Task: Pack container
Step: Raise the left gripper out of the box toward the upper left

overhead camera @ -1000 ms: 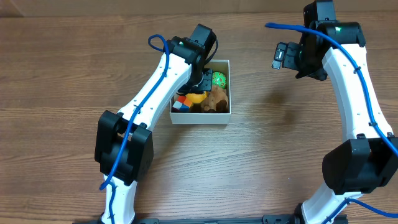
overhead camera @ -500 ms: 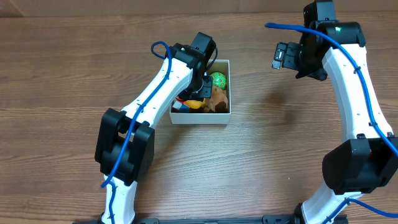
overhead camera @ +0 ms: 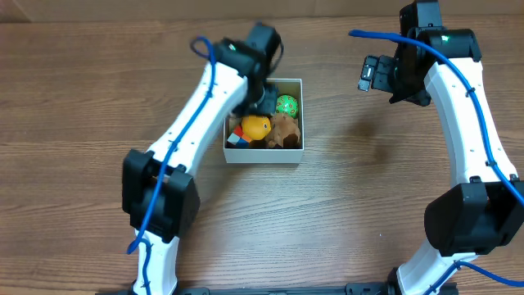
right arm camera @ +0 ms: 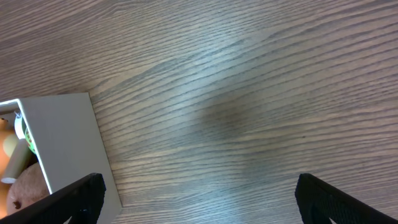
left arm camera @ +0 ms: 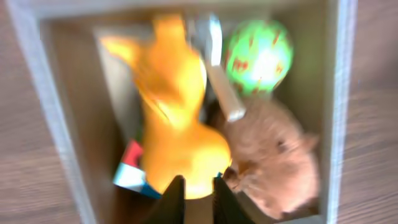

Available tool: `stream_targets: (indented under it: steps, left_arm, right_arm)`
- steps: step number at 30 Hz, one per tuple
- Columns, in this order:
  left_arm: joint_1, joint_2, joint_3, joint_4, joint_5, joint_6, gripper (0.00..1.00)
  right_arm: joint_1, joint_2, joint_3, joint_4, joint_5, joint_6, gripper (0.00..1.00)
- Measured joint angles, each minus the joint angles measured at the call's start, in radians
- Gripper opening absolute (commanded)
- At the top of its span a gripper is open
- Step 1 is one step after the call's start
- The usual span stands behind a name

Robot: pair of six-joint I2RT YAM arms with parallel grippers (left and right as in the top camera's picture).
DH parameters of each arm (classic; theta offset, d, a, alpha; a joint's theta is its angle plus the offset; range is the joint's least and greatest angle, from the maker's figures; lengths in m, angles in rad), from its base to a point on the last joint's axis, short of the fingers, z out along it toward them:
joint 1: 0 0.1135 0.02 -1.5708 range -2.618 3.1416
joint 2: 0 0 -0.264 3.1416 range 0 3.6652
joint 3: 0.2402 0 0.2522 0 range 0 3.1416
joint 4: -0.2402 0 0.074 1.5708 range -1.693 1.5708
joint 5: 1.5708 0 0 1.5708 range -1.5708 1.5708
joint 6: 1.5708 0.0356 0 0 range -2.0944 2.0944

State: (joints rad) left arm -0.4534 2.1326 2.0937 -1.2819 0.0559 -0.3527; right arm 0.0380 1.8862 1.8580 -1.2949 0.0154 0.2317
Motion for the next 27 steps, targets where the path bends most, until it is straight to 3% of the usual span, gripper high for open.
stream_targets:
  steps: [2,9,11,19,27]
  left_arm:
    - [0.025,0.000,0.087,-0.018,-0.008,0.012,0.24]
    - [0.196,0.000,0.237,-0.050,-0.026,0.035,0.81]
    - [0.264,0.000,0.240,-0.051,-0.031,0.039,0.93]
    - [0.500,0.000,0.241,-0.057,-0.030,0.037,1.00]
    - [0.536,0.000,0.241,-0.076,-0.028,0.038,1.00]
  right_arm:
    - [0.000,0.000,0.000,0.000,0.000,0.000,1.00]
    - [0.000,0.000,0.000,0.000,0.000,0.000,1.00]
    - [0.000,0.000,0.000,0.000,0.000,0.000,1.00]
    - [0.000,0.000,0.000,0.000,0.000,0.000,1.00]
    - [0.000,0.000,0.000,0.000,0.000,0.000,1.00]
